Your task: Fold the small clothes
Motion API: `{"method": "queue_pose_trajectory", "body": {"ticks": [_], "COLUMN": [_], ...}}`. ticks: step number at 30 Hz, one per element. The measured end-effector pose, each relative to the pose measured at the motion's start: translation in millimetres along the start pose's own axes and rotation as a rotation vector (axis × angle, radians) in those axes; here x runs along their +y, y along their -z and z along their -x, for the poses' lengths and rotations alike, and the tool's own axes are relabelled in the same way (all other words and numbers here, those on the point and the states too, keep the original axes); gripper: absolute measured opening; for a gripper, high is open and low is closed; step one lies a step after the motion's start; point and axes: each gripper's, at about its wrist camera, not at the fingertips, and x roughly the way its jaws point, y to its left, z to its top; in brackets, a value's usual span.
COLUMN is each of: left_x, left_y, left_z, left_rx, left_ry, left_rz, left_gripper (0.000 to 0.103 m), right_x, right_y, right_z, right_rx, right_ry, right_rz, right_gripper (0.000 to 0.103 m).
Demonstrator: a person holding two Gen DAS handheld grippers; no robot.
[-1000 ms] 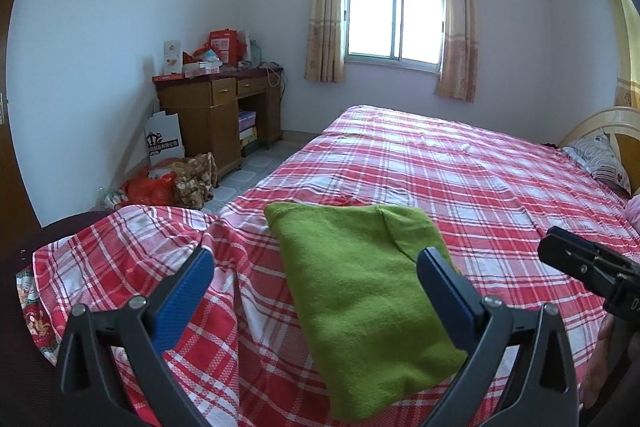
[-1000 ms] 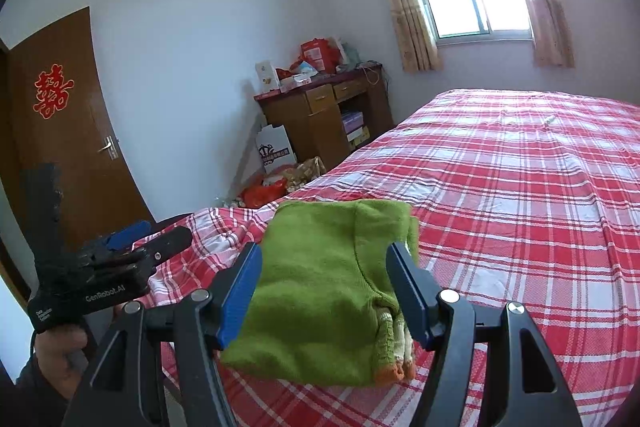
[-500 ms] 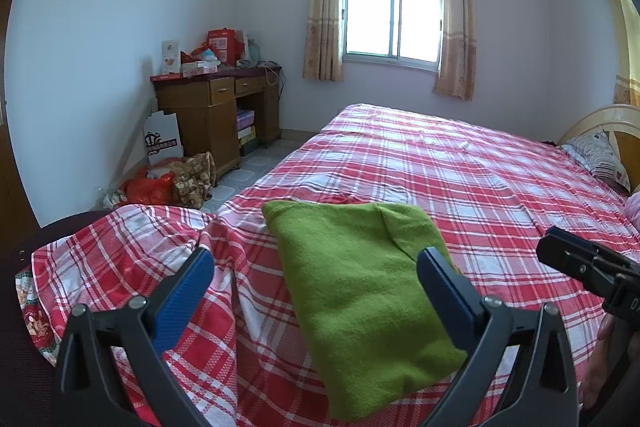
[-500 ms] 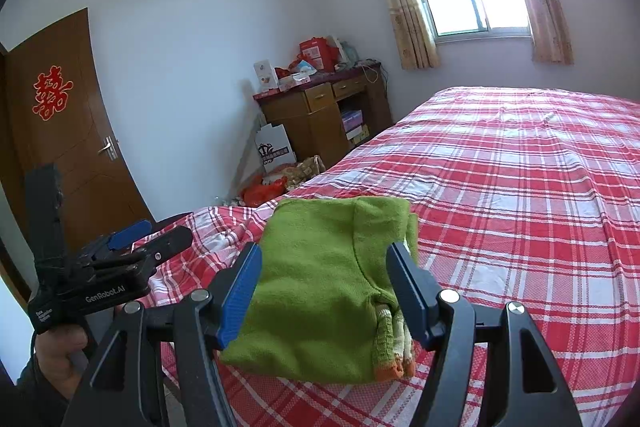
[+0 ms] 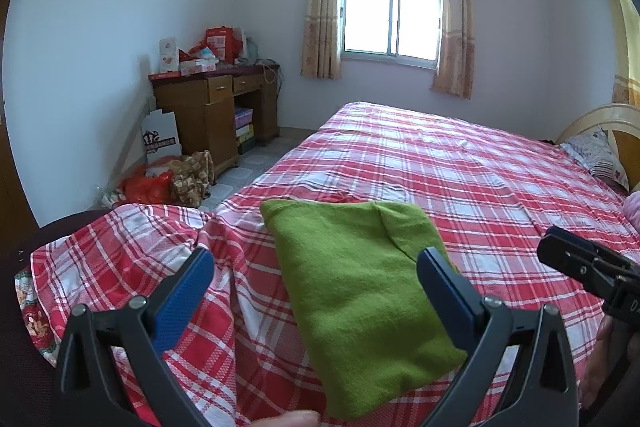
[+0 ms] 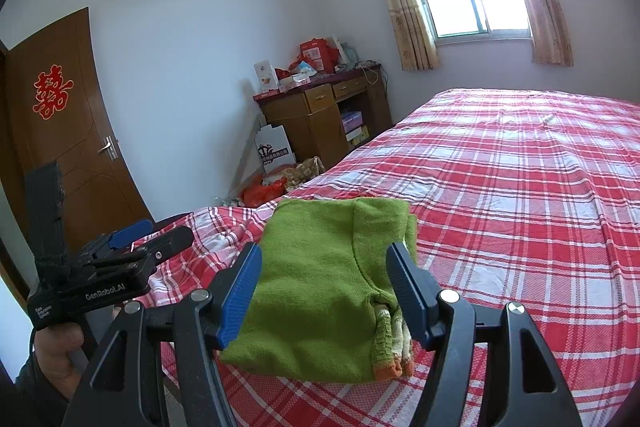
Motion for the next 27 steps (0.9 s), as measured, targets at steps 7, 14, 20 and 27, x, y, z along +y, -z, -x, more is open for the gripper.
{"method": "queue_pose_trajectory", "body": {"ticks": [7, 14, 20, 27], "left_x": [4.6, 6.6, 11.7, 9.5], "left_y": [-4.7, -6.9, -7.2, -8.3], "left_z": [6.1, 7.0, 7.4, 7.6], "left_rx": [-0.016, -0.019, -0.031, -0.055], "left_ry": [0.010, -0.009, -0.036, -0.038], "left_rz": [0.005, 0.012, 0.015, -0.023], "left_gripper": [0.103, 0.103, 0.103, 0.103], "right_x": [2.2, 5.8, 4.8, 3.3], "right_y": [-1.0, 0.1, 2.1, 3.8], "right_z": [3.6, 3.8, 3.1, 1.9], "right_rx": [-0.008, -0.007, -0.002, 0.002], "right_ry": [-0.004, -0.011, -0.013, -0.012], "right_rz": [0.014, 0.034, 0.035, 0.030], "right_gripper": [0.066, 0.066, 0.066, 0.066]}}
